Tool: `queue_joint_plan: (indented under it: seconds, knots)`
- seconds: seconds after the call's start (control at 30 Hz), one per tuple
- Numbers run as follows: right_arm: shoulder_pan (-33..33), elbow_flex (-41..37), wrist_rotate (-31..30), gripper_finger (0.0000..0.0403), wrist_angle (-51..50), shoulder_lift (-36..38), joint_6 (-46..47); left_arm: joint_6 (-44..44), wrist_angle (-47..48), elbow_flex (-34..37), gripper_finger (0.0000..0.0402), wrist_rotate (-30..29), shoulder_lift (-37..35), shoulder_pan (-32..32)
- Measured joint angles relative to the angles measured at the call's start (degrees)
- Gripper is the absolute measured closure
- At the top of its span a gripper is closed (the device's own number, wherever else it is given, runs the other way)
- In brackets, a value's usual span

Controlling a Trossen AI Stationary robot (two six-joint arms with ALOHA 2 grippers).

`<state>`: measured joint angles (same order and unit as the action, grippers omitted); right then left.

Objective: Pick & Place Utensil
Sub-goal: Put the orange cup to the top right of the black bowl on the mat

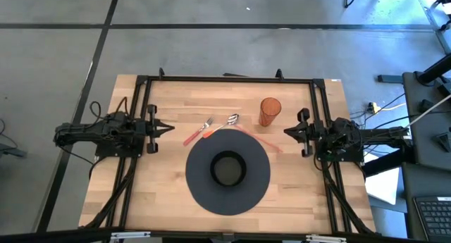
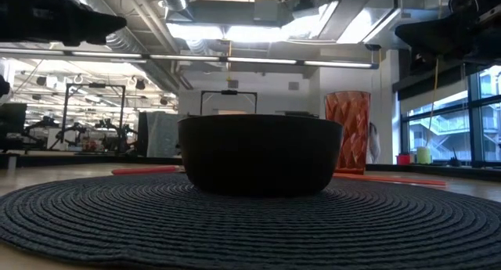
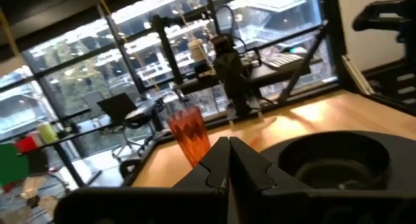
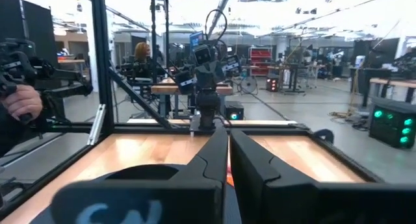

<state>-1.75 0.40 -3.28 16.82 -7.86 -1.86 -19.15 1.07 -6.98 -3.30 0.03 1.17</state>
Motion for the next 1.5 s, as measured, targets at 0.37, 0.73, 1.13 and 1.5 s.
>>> queue_joint_plan:
  seconds: [0.37,0.73,1.13,1.5]
  knots:
    - [0.0,0.0,-2.91,0.0383,-0.37,-0.02,2.11,0.6,4.27,-0.02,0.0398,-11.55,-0.02,0.0]
    - [0.01,0.0,-4.29,0.0383,-0.37,-0.02,4.19,2.52,2.79,-0.02,0.0394,-12.03,-0.04,0.02]
    - [0.01,0.0,-6.85,0.0383,-0.26,-0.02,2.81,3.53,1.7,-0.02,0.0398,-12.05,-0.04,0.02]
    - [-0.01,1.31,-6.68,0.0383,0.9,-0.33,6.12,2.51,1.68,-0.02,0.0398,-12.05,-0.04,0.02]
